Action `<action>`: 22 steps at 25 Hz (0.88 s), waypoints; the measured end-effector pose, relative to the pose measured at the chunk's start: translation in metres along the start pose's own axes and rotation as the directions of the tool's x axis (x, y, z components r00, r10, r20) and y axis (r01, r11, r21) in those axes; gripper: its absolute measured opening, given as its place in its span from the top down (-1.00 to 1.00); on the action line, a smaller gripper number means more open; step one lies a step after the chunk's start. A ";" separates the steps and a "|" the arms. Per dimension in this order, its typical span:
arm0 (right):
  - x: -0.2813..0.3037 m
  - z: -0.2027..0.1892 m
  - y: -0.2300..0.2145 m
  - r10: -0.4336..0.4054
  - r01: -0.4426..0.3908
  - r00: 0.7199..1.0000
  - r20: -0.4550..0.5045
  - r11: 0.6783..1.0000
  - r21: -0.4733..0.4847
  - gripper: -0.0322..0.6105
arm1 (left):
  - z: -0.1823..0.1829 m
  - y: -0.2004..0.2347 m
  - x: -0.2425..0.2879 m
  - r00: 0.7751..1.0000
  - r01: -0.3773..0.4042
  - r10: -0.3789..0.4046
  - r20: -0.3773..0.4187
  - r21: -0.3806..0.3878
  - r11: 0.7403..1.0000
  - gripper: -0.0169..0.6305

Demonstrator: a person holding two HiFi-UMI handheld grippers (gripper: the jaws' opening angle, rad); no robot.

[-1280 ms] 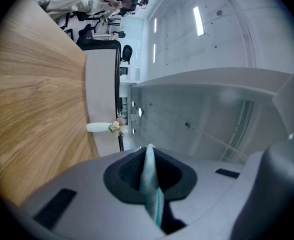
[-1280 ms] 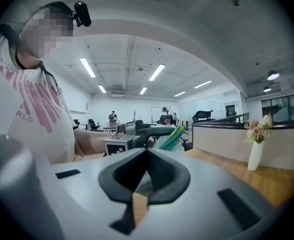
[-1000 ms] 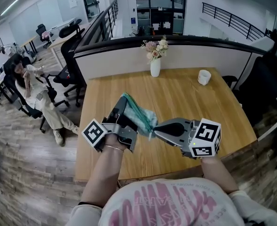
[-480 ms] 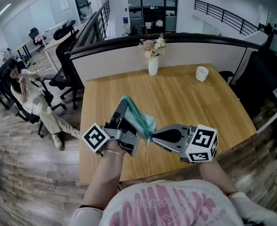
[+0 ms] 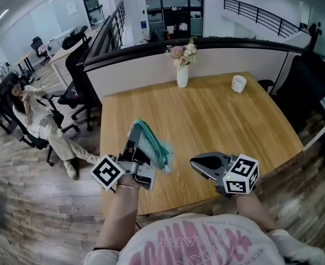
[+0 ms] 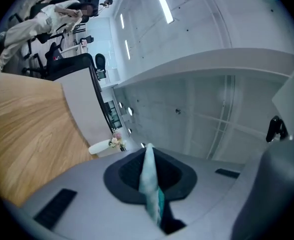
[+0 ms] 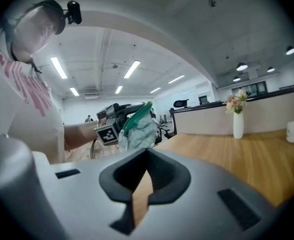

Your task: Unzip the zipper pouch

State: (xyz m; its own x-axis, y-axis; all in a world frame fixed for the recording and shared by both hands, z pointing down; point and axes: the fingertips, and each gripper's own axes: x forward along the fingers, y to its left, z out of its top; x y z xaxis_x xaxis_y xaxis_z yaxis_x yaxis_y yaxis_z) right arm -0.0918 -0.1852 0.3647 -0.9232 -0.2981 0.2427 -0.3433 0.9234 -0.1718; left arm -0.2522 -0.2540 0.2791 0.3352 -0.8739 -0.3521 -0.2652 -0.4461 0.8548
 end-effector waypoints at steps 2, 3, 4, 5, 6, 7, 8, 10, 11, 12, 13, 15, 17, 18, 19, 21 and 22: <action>-0.002 -0.005 -0.013 -0.100 0.099 0.995 -0.001 0.993 0.059 0.90 | -0.001 0.001 -0.010 1.000 -0.017 0.017 -0.008 0.026 1.000 0.91; -0.003 -0.007 -0.020 -0.156 0.156 0.988 -0.012 0.984 0.084 0.90 | -0.002 0.002 -0.014 0.999 -0.030 0.031 -0.008 0.040 0.999 0.91; -0.004 -0.010 -0.027 -0.209 0.211 0.978 -0.026 0.972 0.106 0.90 | -0.003 0.005 -0.018 0.999 -0.046 0.046 -0.007 0.056 0.997 0.91; -0.006 -0.012 -0.033 -0.257 0.260 0.966 -0.040 0.957 0.129 0.90 | -0.004 0.007 -0.021 0.998 -0.063 0.063 -0.005 0.074 0.995 0.91; -0.009 -0.013 -0.039 -0.301 0.305 0.952 -0.050 0.939 0.158 0.90 | -0.004 0.010 -0.023 0.996 -0.084 0.085 -0.005 0.101 0.991 0.91; -0.014 -0.013 -0.045 -0.343 0.347 0.938 -0.055 0.918 0.193 0.90 | -0.003 0.013 -0.027 0.993 -0.112 0.115 -0.009 0.149 0.982 0.91; -0.019 -0.012 -0.050 -0.381 0.382 0.923 -0.053 0.894 0.234 0.90 | -0.002 0.015 -0.031 0.988 -0.145 0.152 -0.015 0.221 0.965 0.91; -0.033 -0.005 -0.057 -0.442 0.427 0.897 -0.024 0.851 0.306 0.90 | -0.002 0.013 -0.035 0.982 -0.166 0.185 -0.025 0.337 0.927 0.91; -0.042 0.000 -0.060 -0.468 0.442 0.884 -0.001 0.834 0.329 0.90 | -0.005 0.008 -0.035 0.985 -0.147 0.169 -0.031 0.355 0.923 0.91; -0.052 0.007 -0.062 -0.494 0.457 0.869 0.026 0.821 0.344 0.90 | -0.008 0.003 -0.034 0.988 -0.131 0.153 -0.034 0.362 0.923 0.91; -0.062 0.014 -0.064 -0.519 0.469 0.853 0.057 0.810 0.352 0.90 | -0.010 0.001 -0.035 0.988 -0.128 0.151 -0.033 0.365 0.922 0.91; -0.083 0.030 -0.064 -0.556 0.480 0.820 0.136 0.798 0.364 0.90 | -0.012 -0.005 -0.040 0.987 -0.142 0.162 -0.022 0.368 0.919 0.91; -0.103 0.044 -0.062 -0.582 0.485 0.785 0.213 0.791 0.374 0.90 | -0.015 -0.015 -0.046 0.987 -0.143 0.158 -0.009 0.367 0.919 0.91; -0.112 0.049 -0.060 -0.592 0.490 0.770 0.239 0.787 0.374 0.90 | -0.017 -0.020 -0.048 0.989 -0.139 0.150 -0.003 0.369 0.919 0.91; -0.120 0.053 -0.059 -0.600 0.498 0.759 0.254 0.785 0.369 0.90 | -0.020 -0.024 -0.051 0.989 -0.137 0.145 0.005 0.371 0.918 0.91; -0.132 0.054 -0.055 -0.607 0.510 0.752 0.257 0.783 0.357 0.90 | -0.026 -0.033 -0.059 0.990 -0.140 0.142 0.023 0.368 0.919 0.91; -0.138 0.052 -0.051 -0.605 0.510 0.755 0.251 0.783 0.355 0.90 | -0.030 -0.037 -0.064 0.989 -0.143 0.142 0.030 0.360 0.922 0.91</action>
State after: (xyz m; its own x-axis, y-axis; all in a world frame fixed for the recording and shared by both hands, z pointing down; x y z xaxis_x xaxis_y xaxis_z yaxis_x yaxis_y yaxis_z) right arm 0.0439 -0.2043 0.2904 -0.5328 -0.8449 0.0472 -0.8010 0.4855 -0.3503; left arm -0.2371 -0.1757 0.2811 0.2673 -0.9336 -0.2386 -0.6176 -0.3560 0.7013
